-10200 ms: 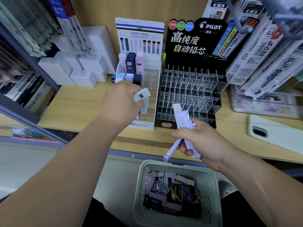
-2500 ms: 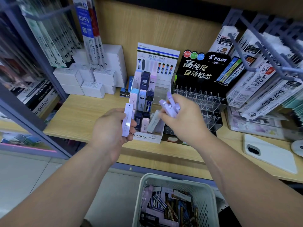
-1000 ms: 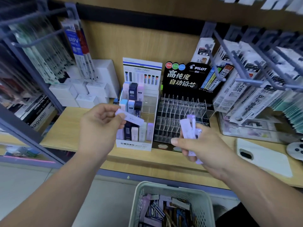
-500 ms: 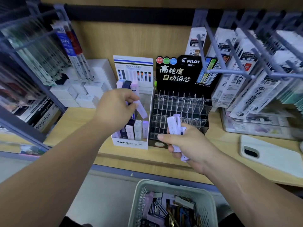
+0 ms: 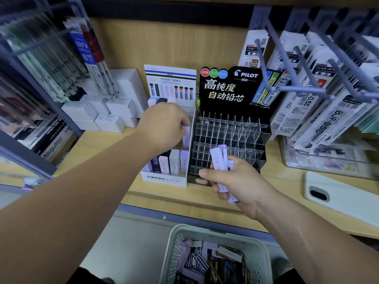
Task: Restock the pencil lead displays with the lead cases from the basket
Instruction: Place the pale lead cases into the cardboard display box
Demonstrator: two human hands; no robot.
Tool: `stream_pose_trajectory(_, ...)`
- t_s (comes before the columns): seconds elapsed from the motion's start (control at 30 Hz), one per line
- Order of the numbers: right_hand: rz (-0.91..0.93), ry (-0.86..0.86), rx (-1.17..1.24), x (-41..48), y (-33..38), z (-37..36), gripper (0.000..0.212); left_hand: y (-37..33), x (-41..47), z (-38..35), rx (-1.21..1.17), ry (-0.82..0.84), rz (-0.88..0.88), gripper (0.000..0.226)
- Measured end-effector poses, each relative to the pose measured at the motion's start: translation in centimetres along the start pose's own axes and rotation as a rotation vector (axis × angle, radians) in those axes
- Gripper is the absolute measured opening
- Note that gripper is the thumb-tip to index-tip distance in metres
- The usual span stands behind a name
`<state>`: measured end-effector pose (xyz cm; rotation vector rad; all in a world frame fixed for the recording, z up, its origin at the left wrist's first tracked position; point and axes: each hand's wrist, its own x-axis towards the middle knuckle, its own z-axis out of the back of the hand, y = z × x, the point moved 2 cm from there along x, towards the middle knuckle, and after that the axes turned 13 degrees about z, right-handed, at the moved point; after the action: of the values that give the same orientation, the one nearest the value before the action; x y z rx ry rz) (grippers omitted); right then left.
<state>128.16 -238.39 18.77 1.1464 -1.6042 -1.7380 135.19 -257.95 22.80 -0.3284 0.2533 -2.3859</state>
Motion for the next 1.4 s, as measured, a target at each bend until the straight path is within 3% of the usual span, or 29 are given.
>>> stream_pose_trajectory(0.37, -0.025, 0.035, 0.081, -0.1, 0.0, -0.5, 0.034, 0.0, -0.7, 0.0, -0.023, -0.102, -0.038, 0.018)
stream_pose_trajectory(0.47, 0.001, 0.043, 0.072, -0.2, 0.1, -0.7, 0.034, -0.8, -3.7, 1.2, -0.304, -0.094, 0.096, 0.009)
stream_pose_trajectory(0.6, -0.001, 0.122, 0.021, -0.8, 0.1, -1.3, 0.026, -2.6, -8.8, 0.8, -0.952, 0.307, 0.373, 0.003)
stream_pose_trajectory(0.83, -0.008, 0.175, 0.003, -1.4, -0.3, -2.6, 0.018, -1.4, -10.5, -0.8, -1.232, 0.408, 0.533, 0.007)
stream_pose_trajectory(0.9, -0.02, 0.151, 0.028, -1.3, -0.3, -2.5, 0.032, -1.1, -10.3, -0.7, -1.288, 0.423, 0.54, 0.006)
stream_pose_trajectory(1.0, -0.016, 0.135, 0.134, -1.2, -0.2, -1.9, 0.025, -0.2, -9.5, -0.1, -1.345, 0.35, 0.554, 0.006)
stream_pose_trajectory(1.13, -0.029, 0.123, 0.153, -1.0, -0.3, -1.2, 0.036, 1.2, -8.1, 1.3, -1.358, 0.189, 0.597, 0.007)
stream_pose_trajectory(1.3, -0.039, 0.094, 0.184, -0.8, -0.1, -0.9, 0.026, 2.3, -5.8, 3.1, -1.106, -0.062, 0.516, 0.013)
stream_pose_trajectory(1.4, -0.063, 0.084, 0.18, -0.8, 0.0, -0.8, 0.025, 1.9, -4.4, 3.2, -0.968, -0.062, 0.429, 0.01)
